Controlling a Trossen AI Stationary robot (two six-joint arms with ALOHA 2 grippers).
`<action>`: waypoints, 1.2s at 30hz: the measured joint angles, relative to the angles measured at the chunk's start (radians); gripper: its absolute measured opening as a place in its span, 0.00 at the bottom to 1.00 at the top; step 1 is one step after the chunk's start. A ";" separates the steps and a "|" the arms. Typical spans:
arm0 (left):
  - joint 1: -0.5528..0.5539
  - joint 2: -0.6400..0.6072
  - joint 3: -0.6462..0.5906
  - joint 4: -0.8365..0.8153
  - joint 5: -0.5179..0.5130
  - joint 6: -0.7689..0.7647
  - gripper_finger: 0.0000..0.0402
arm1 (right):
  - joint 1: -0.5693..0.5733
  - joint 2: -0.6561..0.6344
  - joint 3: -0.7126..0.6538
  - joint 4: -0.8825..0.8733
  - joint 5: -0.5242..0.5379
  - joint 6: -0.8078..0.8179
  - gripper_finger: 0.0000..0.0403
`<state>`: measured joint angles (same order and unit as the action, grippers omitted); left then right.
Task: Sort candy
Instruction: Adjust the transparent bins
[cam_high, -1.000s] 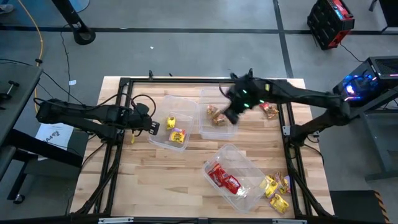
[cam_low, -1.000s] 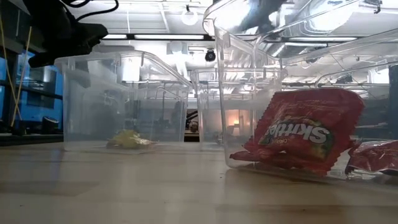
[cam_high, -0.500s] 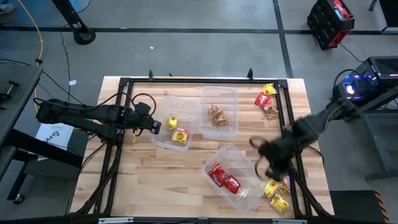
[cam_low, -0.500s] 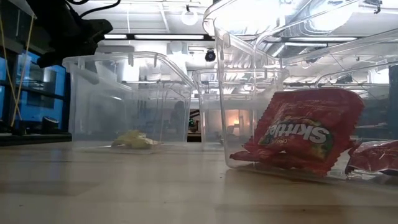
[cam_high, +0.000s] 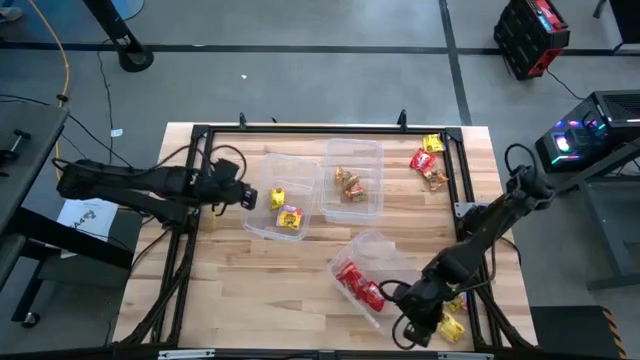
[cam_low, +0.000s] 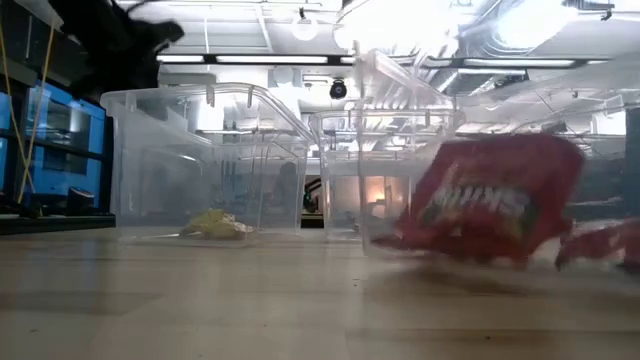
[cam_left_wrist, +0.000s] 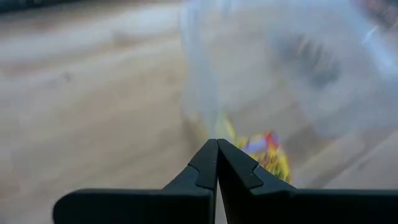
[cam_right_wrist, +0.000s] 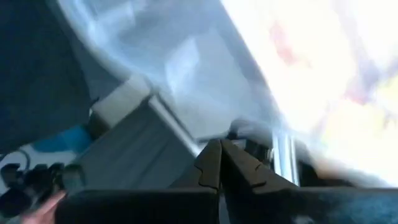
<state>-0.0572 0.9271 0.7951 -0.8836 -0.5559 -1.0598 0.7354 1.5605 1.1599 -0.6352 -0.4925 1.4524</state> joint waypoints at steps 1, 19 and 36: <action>0.005 -0.010 0.014 0.000 -0.022 0.022 0.00 | -0.010 0.013 0.001 -0.004 0.023 -0.015 0.00; 0.117 -0.161 0.154 -0.002 -0.080 0.260 0.00 | -0.395 0.037 0.141 -0.089 0.204 -0.619 0.00; 0.117 -0.166 0.154 -0.001 -0.173 0.262 0.00 | -0.274 -0.058 0.211 -0.900 0.034 -0.573 0.00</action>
<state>0.0597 0.7608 0.9489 -0.8848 -0.7288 -0.7979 0.4613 1.5024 1.3713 -1.5350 -0.4588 0.8799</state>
